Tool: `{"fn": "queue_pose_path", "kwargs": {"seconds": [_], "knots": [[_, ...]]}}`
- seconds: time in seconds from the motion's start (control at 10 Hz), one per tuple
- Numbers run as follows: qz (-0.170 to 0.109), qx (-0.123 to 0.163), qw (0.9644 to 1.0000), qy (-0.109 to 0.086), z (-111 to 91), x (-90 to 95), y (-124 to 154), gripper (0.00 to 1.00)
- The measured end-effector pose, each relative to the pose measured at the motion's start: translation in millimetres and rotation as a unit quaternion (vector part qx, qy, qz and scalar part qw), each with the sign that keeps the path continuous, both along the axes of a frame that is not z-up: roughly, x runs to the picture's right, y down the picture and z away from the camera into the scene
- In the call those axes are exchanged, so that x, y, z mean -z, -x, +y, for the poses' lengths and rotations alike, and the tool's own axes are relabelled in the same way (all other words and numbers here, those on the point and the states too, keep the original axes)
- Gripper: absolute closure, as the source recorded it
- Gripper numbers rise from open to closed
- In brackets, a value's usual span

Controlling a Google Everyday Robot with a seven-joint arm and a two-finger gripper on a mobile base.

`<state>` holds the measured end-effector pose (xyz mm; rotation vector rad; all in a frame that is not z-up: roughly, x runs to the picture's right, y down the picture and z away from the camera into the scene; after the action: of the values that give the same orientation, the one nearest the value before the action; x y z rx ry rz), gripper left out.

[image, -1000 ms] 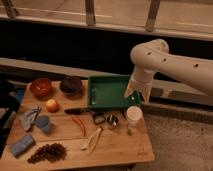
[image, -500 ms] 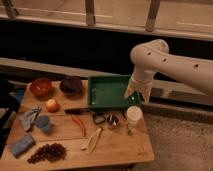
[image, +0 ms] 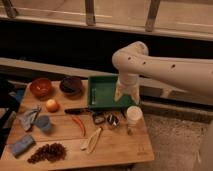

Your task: Place grapes in metal cup

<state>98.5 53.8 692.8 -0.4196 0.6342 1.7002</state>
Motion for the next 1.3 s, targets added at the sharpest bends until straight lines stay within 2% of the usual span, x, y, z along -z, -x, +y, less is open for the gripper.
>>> {"fn": "queue_pose_path", "kwargs": {"seconds": [0.2,0.4,0.5,0.7,1.0,1.2,1.3], "knots": [[-0.016,0.032,0.9994,0.004,10.1,-0.4,39.8,0.35],[-0.032,0.073,0.9968,0.01,23.1,-1.1,77.7,0.35],[-0.045,0.094,0.9944,0.017,32.2,0.2,99.9,0.35],[-0.074,0.136,0.9875,0.032,50.0,4.7,137.1,0.35],[-0.132,0.191,0.9709,0.058,77.3,17.5,183.7,0.35],[-0.179,0.228,0.9545,0.07,92.4,27.2,212.9,0.35],[-0.193,0.237,0.9493,0.072,96.4,31.2,219.9,0.35]]}}
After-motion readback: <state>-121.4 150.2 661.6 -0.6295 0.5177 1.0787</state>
